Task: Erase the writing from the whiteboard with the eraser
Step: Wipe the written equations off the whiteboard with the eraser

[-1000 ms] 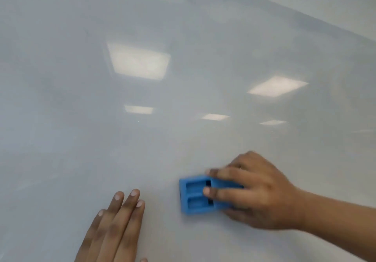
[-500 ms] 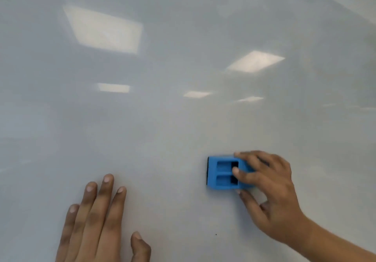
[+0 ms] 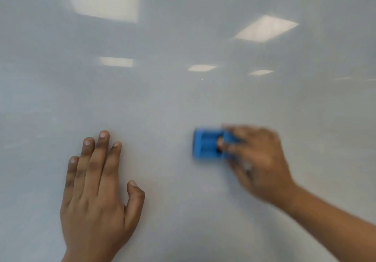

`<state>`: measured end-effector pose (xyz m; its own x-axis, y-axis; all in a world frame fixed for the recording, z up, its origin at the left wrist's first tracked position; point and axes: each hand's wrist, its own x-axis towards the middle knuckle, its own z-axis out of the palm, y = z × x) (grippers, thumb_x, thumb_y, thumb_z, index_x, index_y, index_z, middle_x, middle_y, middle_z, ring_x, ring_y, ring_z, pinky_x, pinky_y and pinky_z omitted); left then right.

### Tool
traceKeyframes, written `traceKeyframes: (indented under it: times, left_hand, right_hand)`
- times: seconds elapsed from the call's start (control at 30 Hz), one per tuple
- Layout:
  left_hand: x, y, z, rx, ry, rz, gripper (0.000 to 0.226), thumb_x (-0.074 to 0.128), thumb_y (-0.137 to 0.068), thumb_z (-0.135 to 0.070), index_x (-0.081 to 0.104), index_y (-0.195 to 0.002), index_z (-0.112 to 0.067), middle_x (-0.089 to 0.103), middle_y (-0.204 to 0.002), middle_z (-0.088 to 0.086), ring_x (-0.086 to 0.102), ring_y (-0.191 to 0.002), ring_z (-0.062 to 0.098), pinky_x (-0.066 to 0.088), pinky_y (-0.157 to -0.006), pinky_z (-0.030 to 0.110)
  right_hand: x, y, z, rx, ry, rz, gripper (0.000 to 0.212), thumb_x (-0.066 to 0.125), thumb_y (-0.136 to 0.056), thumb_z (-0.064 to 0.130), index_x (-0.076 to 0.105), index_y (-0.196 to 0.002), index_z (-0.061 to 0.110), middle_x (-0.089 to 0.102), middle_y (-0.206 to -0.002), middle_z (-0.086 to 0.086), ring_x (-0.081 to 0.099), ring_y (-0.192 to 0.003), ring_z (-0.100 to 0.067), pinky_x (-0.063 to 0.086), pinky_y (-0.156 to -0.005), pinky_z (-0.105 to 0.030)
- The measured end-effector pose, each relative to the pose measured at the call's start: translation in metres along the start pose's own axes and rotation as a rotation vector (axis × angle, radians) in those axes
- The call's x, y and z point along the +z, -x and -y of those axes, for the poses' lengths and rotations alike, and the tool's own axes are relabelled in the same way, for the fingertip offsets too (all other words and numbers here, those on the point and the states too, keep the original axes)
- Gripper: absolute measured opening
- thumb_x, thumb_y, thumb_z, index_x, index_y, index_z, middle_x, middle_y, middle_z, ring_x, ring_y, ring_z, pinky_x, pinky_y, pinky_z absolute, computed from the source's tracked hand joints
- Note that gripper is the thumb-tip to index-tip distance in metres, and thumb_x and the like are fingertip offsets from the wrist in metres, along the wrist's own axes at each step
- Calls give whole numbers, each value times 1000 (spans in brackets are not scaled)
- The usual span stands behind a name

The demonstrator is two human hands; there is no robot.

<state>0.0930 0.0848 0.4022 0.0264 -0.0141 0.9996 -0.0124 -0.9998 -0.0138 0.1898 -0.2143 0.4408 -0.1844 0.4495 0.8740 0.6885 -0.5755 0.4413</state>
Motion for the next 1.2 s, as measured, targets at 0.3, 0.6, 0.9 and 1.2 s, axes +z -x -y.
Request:
traceKeyframes:
  times: [0.3, 0.6, 0.9, 1.2]
  left_hand:
    - [-5, -1, 1, 3, -27, 37, 62, 44, -88, -25, 42, -145, -3, 29, -159, 12, 21, -152, 26, 14, -124, 42]
    - [-2, 0, -1, -4, -56, 49, 63, 44, -90, -27, 38, -146, 0, 28, -160, 17, 20, -152, 31, 16, -124, 47]
    - [-43, -2, 35, 94, 75, 48, 60, 44, -89, -26, 42, -144, -1, 33, -157, 14, 21, -151, 29, 21, -122, 46]
    - [-75, -42, 117, 25, 42, -72, 61, 43, -90, -12, 31, -149, -4, 35, -157, 10, 20, -152, 21, 28, -120, 48]
  right_hand:
    - [-1, -6, -94, 845, -180, -552, 36, 71, -91, 19, 54, -121, 32, 56, -138, -13, 55, -130, -16, 49, -111, -36]
    - [69, 142, 137, 600, -269, -258, 22, 59, -97, 43, 66, -107, 25, 55, -127, -1, 55, -117, -25, 45, -102, -34]
    - [96, 146, 192, -196, 59, 467, 41, 11, -116, 21, 40, -138, 39, 52, -140, 27, 56, -118, -3, 25, -110, -24]
    - [49, -197, 100, 224, -187, -227, 42, 71, -87, 28, 69, -129, 25, 62, -140, -2, 58, -119, -34, 45, -104, -45]
